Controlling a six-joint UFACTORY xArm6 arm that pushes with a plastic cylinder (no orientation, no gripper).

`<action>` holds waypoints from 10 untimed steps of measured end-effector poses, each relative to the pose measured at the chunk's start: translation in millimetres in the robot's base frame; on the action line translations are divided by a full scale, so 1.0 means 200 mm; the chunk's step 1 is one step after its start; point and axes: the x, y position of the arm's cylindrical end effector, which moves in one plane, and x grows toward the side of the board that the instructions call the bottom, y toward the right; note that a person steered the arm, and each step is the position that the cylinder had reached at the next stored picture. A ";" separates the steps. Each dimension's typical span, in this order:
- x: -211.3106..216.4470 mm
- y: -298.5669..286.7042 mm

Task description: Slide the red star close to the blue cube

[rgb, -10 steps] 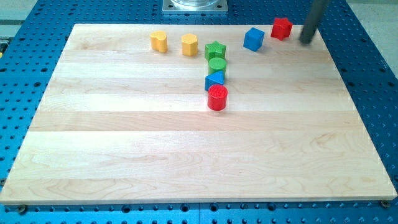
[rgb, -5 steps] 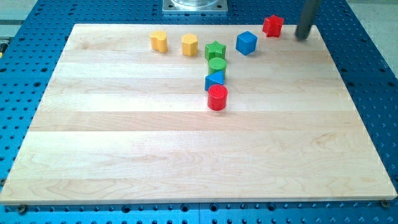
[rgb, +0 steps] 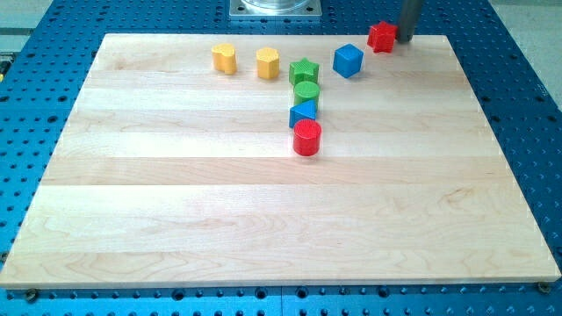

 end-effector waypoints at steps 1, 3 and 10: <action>0.15 -0.01; 0.32 0.19; 0.19 0.11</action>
